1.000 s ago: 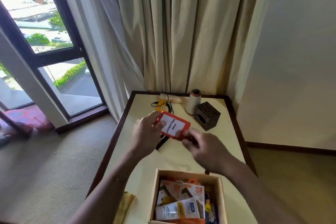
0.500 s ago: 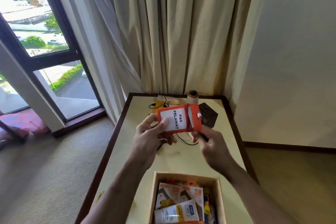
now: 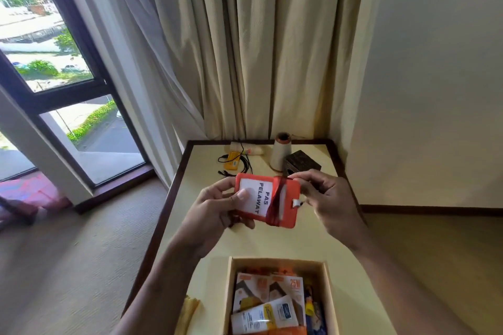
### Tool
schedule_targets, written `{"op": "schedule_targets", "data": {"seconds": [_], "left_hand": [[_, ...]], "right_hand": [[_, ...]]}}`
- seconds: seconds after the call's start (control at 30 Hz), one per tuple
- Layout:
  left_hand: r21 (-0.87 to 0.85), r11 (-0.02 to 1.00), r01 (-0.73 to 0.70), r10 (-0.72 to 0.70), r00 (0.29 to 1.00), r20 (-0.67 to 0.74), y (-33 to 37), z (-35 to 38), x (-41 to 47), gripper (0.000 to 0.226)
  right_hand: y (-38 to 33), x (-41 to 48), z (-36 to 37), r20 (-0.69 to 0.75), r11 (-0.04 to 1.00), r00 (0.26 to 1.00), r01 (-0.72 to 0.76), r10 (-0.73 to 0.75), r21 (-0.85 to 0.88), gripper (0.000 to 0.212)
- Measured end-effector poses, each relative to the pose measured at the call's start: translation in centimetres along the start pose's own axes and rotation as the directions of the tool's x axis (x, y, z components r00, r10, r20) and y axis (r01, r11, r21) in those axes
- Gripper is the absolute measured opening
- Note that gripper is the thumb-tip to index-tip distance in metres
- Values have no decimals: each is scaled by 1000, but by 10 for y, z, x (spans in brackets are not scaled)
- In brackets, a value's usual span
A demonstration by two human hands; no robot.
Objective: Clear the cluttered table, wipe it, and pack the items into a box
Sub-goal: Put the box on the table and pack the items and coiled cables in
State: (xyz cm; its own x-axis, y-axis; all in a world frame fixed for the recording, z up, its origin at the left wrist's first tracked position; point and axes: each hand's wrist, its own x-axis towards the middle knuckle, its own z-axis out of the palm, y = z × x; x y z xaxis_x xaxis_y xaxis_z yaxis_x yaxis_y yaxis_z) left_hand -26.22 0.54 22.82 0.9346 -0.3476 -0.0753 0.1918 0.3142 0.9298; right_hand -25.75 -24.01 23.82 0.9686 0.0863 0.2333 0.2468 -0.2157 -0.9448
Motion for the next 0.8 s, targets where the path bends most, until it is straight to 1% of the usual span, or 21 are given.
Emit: {"op": "schedule_targets", "data": {"seconds": [0.07,0.1,0.13,0.17,0.2,0.23,0.27,0.33,0.37,0.4,0.47,0.5,0.6,0.63,0.67,0.73,0.8], "left_hand": [[-200,979,-31,19,998,-62,-5,15,1,27],[-249,967,-59,28,992,-124,-7,21,2,23],[-261,960,-99,47,979,-198,-9,27,3,20],[-225,962,-155,89,957,-278,-11,31,4,18],[-136,966,-221,161,921,-354,-14,33,6,17],[-3,960,-282,256,878,-404,-17,33,7,16],[145,933,-330,361,837,-411,-20,32,8,14],[432,814,-389,541,777,-320,-28,27,10,13],[553,735,-392,596,763,-250,-31,24,11,14],[640,660,-394,628,756,-182,-34,21,10,16],[718,532,-449,678,734,-43,-39,13,9,18],[737,465,-489,703,711,28,-42,9,7,19],[811,246,-530,712,667,220,-55,-4,6,18],[834,175,-523,694,667,272,-58,-8,4,19],[849,114,-516,664,675,322,-61,-11,2,20],[852,33,-522,572,709,412,-67,-14,-4,18],[850,-44,-525,447,750,487,-76,-14,-10,27]], "right_hand": [[4,-4,9,-19,993,998,-57,59,106,15],[6,-6,14,-20,987,996,-85,89,138,17],[7,-7,19,-14,982,993,-110,114,152,19],[8,-8,23,-5,980,991,-132,134,151,19],[8,-10,28,-2,977,988,-154,156,147,18],[8,-10,31,-11,972,983,-182,186,152,17],[9,-11,33,-27,961,974,-217,225,173,16],[8,-10,33,-47,908,938,-318,342,273,14],[7,-8,31,-26,849,908,-381,418,366,14],[7,-6,29,20,764,873,-436,487,476,16],[6,-3,23,120,573,816,-493,565,655,26],[8,-2,19,158,507,799,-506,581,698,32],[13,-4,5,274,414,773,-561,573,717,43],[16,-5,1,309,400,765,-581,565,708,43],[18,-7,-3,326,415,758,-603,565,682,41],[27,-12,-6,323,516,742,-651,587,557,35],[40,-18,-3,286,602,735,-672,615,430,30]]}}
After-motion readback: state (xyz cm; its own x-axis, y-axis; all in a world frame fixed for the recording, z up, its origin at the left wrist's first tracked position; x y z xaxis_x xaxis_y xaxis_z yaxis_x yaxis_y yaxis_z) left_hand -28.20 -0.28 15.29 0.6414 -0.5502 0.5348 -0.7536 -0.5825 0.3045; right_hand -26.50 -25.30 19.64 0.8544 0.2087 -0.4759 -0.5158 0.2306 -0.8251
